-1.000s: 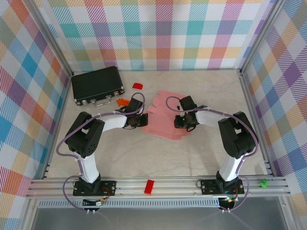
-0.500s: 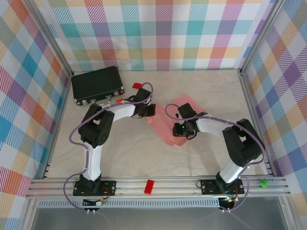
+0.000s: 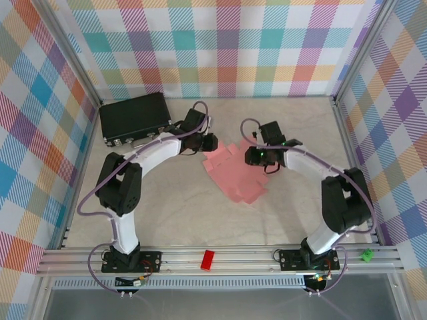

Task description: Fold the paper box

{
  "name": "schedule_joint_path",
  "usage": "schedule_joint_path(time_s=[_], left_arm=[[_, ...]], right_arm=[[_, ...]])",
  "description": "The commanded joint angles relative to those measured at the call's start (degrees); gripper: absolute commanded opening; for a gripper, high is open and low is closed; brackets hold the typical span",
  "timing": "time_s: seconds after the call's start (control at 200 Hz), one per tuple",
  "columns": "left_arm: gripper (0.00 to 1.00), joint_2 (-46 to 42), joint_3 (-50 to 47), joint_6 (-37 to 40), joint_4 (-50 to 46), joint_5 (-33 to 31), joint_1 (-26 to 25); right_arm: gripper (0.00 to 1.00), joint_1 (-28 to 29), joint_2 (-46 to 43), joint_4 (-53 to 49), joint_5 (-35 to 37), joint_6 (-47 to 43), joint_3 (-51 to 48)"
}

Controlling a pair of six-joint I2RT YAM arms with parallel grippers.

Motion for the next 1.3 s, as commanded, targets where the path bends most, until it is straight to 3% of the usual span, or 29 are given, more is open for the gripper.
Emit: schedule_joint_path(time_s=[0.0, 0.075, 0.28, 0.515, 0.655, 0.93, 1.295], left_arm=[[0.10, -3.7, -7.9, -6.3, 2.3, 2.9, -3.3], [0.00, -4.3, -12.5, -9.9, 7.3, 4.6, -4.7], [0.00, 0.7, -17.0, -16.0, 14.5, 8.2, -6.9], [0.00, 5.1, -14.2, -13.5, 9.2, 1.8, -6.3], [0.00, 8.4, -12.1, -12.0, 8.9, 1.7, -3.3], [0.00, 16.8, 1.6, -4.0, 1.9, 4.3, 0.8], [0.00, 28.2, 22.9, 1.6, -6.4, 10.2, 1.1]], right_arm=[[0.23, -3.2, 6.0, -1.8, -4.4, -4.6, 4.7], [0.22, -3.8, 10.0, -4.1, -4.1, -6.3, 8.3], [0.21, -4.1, 16.8, -7.8, 0.2, -7.5, 12.3], [0.21, -4.2, 18.9, -11.0, 0.4, -6.4, 10.4], [0.23, -4.1, 15.9, -10.6, -0.5, -3.3, 5.7], [0.24, -1.4, 7.7, -7.5, -2.5, 3.3, -5.6], [0.24, 9.4, 2.9, 3.7, -4.5, 15.7, -13.7]])
